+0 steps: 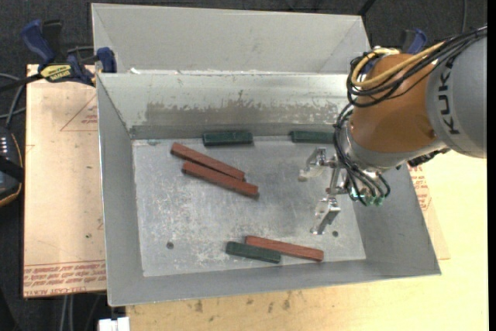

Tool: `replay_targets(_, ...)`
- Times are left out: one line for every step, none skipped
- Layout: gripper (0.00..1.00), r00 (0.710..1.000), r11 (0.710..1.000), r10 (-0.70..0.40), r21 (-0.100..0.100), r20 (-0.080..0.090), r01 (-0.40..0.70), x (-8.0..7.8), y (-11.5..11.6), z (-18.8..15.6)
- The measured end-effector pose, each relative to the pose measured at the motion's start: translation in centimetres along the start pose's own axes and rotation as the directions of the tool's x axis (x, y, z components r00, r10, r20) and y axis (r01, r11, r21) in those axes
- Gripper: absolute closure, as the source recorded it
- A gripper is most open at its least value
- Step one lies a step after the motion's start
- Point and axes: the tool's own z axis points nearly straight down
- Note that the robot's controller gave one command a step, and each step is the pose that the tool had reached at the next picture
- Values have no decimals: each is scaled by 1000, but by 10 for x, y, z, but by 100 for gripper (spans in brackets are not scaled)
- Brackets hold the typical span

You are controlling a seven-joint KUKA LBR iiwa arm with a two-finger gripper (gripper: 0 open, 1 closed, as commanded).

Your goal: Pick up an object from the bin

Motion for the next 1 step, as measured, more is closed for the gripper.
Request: replay_targets(0, 1000, 1000, -1, 1, 7, 1, -2, 0, -4)
